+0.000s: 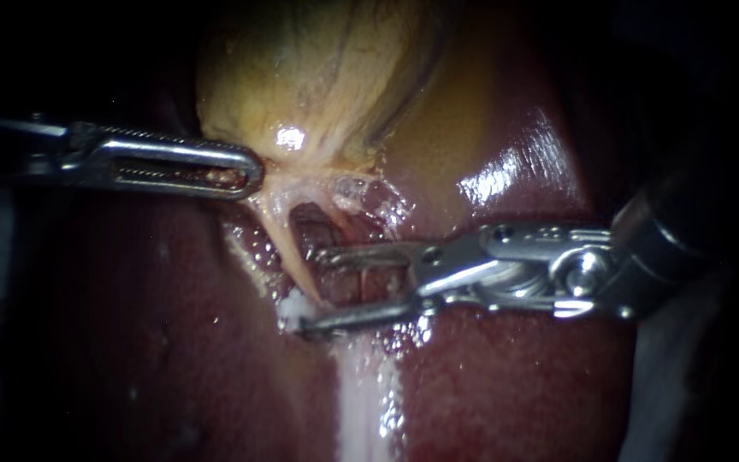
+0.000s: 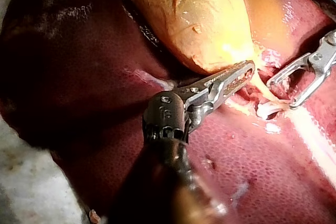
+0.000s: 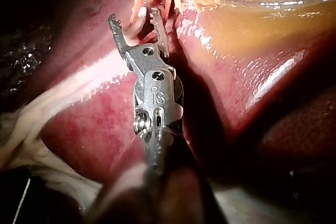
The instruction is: Going back second clip left tube
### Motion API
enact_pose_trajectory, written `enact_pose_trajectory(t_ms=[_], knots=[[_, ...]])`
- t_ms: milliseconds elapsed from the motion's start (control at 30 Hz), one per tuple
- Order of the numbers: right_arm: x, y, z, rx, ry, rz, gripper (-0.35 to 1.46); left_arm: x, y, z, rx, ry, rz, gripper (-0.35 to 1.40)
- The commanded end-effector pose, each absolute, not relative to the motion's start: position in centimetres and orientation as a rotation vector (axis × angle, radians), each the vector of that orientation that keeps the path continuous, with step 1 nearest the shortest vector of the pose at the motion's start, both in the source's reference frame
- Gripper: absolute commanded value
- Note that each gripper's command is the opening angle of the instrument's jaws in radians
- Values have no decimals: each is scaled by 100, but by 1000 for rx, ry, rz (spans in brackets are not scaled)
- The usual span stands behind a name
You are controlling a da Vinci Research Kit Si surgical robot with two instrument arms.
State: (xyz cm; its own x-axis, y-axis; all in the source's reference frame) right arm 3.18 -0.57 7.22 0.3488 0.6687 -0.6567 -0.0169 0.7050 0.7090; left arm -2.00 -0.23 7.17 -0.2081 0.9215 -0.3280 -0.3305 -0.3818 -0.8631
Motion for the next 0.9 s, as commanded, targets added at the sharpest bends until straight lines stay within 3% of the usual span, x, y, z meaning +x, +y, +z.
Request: enact_pose_trajectory(t_ms=[33,500,900], knots=[[314,-57,718,677,1143,487,49,-200,-23,717,-1101,-824,1740,-35],[248,-33,682,645,1178,383,49,-200,-23,717,-1101,-824,1740,-35],[228,-25,669,630,1180,380,49,-204,-24,720,-1101,-821,1740,-35]])
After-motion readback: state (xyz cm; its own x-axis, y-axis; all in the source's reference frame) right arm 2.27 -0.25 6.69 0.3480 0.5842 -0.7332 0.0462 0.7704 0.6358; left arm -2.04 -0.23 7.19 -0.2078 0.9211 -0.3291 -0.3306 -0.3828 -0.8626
